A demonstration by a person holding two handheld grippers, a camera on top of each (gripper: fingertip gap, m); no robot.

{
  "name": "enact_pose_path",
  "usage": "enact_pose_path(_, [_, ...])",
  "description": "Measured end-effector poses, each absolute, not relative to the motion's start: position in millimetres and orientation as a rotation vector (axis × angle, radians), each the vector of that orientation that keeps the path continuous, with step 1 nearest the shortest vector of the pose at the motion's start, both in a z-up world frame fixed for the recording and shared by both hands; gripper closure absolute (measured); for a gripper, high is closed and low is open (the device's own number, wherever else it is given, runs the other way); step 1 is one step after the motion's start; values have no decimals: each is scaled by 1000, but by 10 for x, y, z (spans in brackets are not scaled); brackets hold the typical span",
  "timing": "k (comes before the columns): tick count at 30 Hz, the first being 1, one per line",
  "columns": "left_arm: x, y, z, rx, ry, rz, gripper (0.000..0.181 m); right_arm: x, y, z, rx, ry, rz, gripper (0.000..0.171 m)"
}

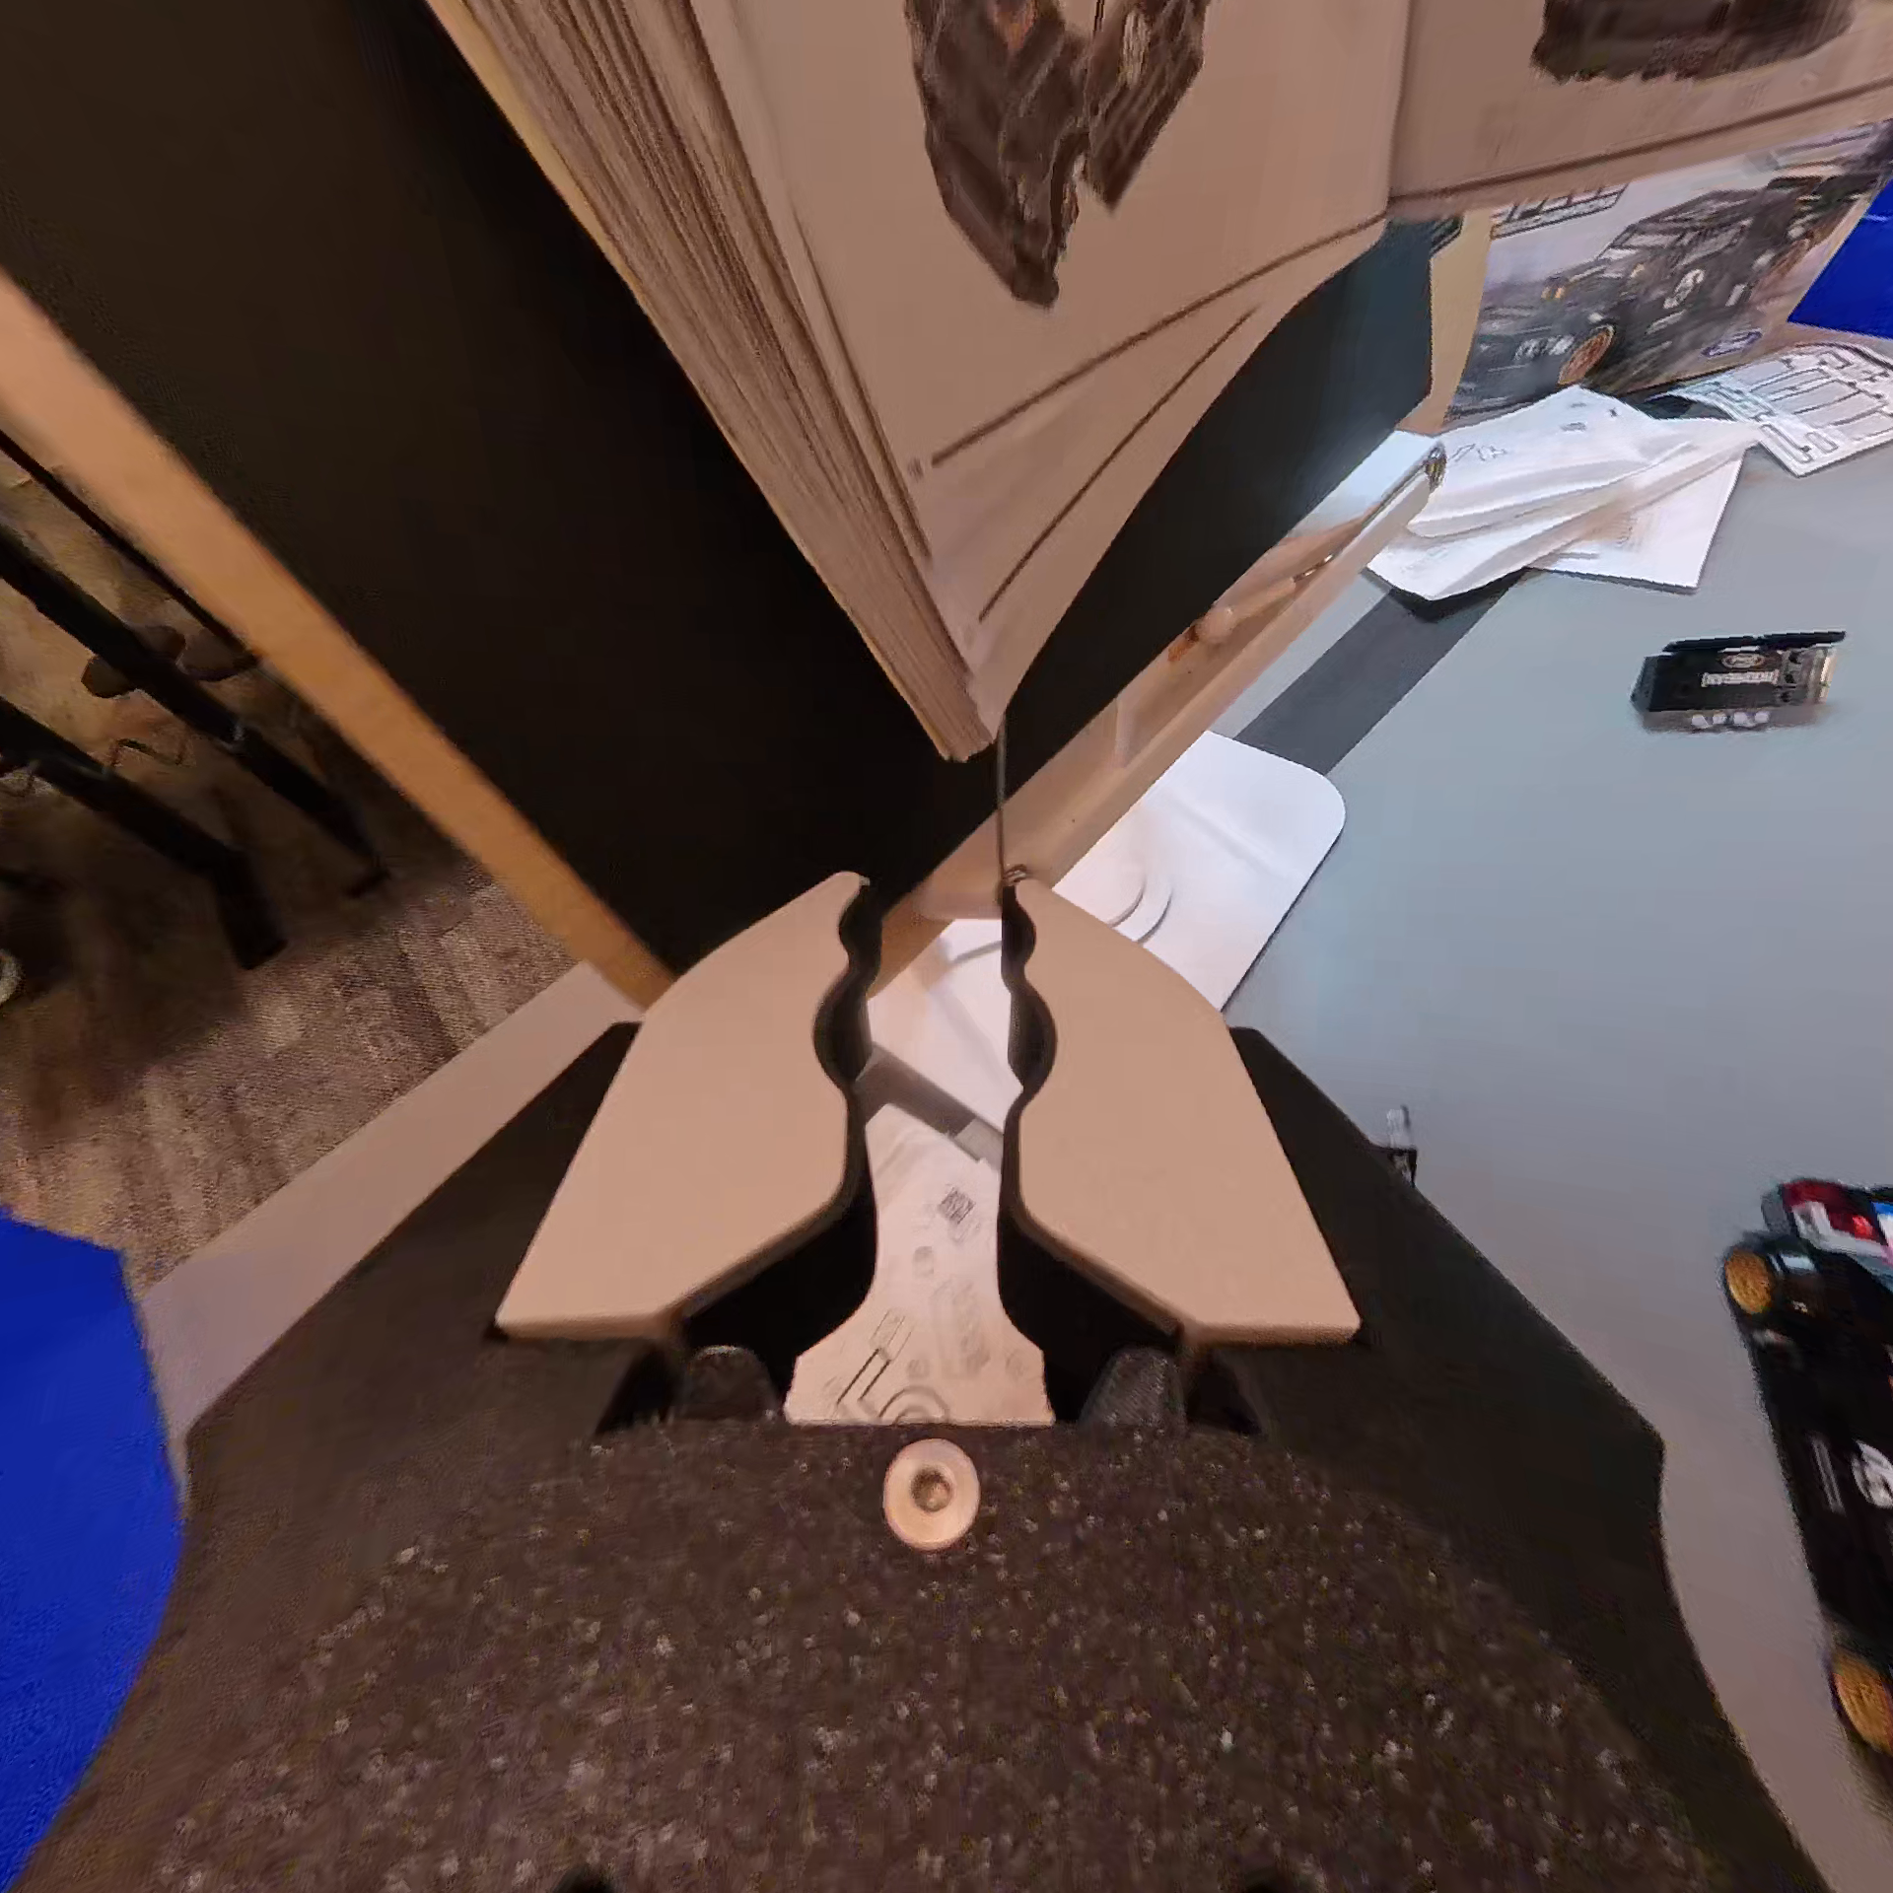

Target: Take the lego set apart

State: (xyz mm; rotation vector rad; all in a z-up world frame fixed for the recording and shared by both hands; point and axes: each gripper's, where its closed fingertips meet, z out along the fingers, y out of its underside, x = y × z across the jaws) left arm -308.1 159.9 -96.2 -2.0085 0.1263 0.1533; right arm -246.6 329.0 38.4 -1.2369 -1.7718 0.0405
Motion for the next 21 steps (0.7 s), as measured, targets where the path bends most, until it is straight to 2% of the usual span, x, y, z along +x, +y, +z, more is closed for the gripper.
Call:
enact_pose_path(4, [-2973,1961,-1013,-1929,93,204,154,-2353,3378,380,-1275,-1728,16,166])
enact_pose_path(5, [-2988,2038,-1023,-1930,88,252,157,-2342,3387,384,-1286,-1720,18,166])
enact_pose_path(6, [-3039,2086,-1005,-1913,94,340,173,-2338,3388,389,-1298,-1713,24,166])
enact_pose_path(10, [-3143,2061,-986,-1827,-30,380,181,-2396,3336,434,-1338,-1693,64,166])
enact_pose_path(15, [-3310,1804,-1065,-1455,-523,-250,179,-2589,3177,481,-1329,-1699,87,167])
enact_pose_path(21, [-3295,1691,-1176,-1096,-766,-689,180,-2842,2880,354,-1257,-1755,125,167])
